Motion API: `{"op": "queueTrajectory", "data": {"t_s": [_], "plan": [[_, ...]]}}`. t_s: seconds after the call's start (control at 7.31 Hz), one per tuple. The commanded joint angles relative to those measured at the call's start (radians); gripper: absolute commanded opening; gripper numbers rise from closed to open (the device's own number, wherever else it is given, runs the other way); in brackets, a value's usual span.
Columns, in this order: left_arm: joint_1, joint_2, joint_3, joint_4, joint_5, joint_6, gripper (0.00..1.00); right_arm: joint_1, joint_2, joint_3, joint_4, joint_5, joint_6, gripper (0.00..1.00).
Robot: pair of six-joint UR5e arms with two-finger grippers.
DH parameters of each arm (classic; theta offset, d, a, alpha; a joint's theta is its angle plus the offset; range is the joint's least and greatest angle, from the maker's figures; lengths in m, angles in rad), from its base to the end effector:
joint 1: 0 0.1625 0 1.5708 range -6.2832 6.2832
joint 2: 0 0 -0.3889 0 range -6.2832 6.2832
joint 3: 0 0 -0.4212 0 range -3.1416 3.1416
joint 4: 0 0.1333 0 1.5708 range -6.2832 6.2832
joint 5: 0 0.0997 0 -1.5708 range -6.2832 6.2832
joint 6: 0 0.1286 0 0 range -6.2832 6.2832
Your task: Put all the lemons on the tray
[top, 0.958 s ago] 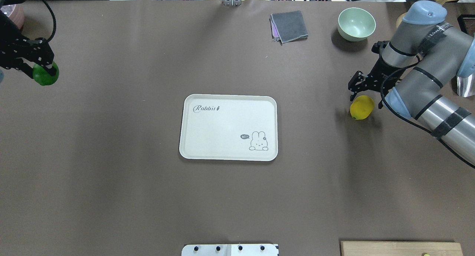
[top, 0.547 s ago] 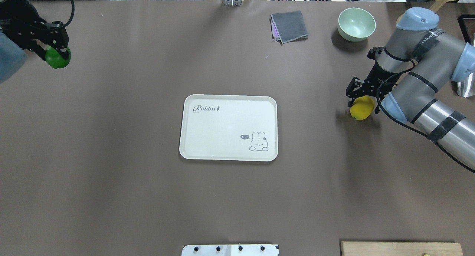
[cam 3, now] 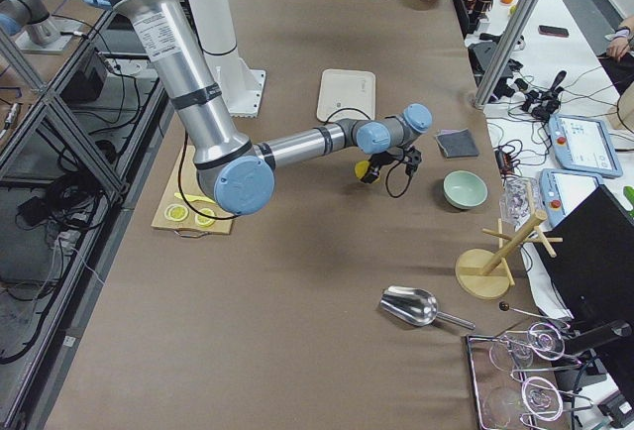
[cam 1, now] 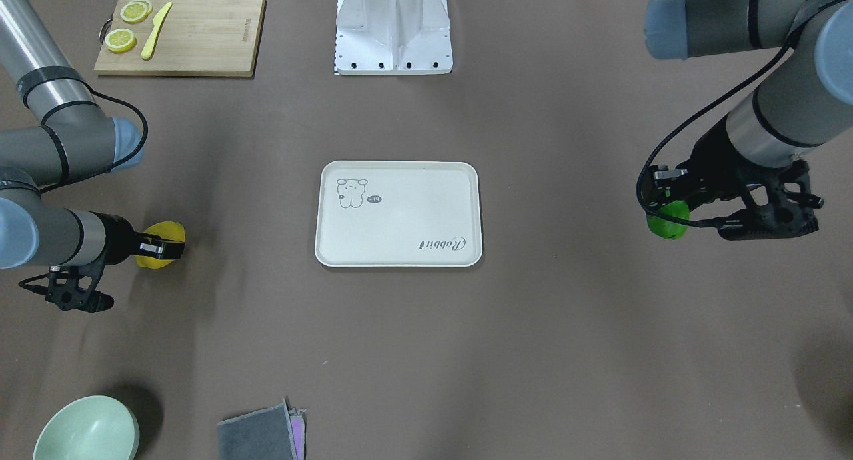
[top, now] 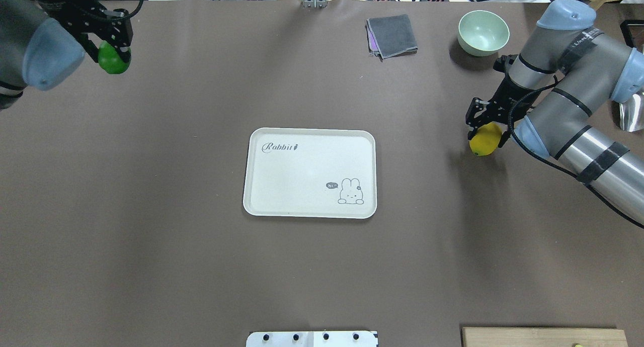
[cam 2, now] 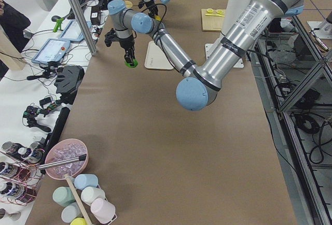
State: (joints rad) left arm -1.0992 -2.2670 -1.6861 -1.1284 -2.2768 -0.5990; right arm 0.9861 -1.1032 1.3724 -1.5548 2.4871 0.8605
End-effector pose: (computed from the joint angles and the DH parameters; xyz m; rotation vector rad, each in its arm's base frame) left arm 0.2589 -0.6174 0.2107 -0.0518 0.7800 0.0094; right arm -0.3597 -0.6002 0.4447 -0.4030 -0.8576 0.1242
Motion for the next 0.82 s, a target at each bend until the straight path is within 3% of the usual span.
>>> {"op": "queueTrajectory", "data": {"t_s": [0.0, 0.41, 0.68], "plan": [[0.067, -0.083, 0.022, -0.002, 0.013, -0.115, 0.00, 0.009, 0.086, -0.003, 0.028, -0.002, -0.077, 0.23], [0.136, -0.089, 0.022, -0.079, 0.013, -0.218, 0.00, -0.064, 0.233, -0.052, 0.045, -0.013, -0.222, 0.23], [0.177, -0.091, 0.028, -0.093, 0.014, -0.235, 0.00, -0.127, 0.288, -0.111, 0.172, -0.051, -0.233, 0.23]]}}
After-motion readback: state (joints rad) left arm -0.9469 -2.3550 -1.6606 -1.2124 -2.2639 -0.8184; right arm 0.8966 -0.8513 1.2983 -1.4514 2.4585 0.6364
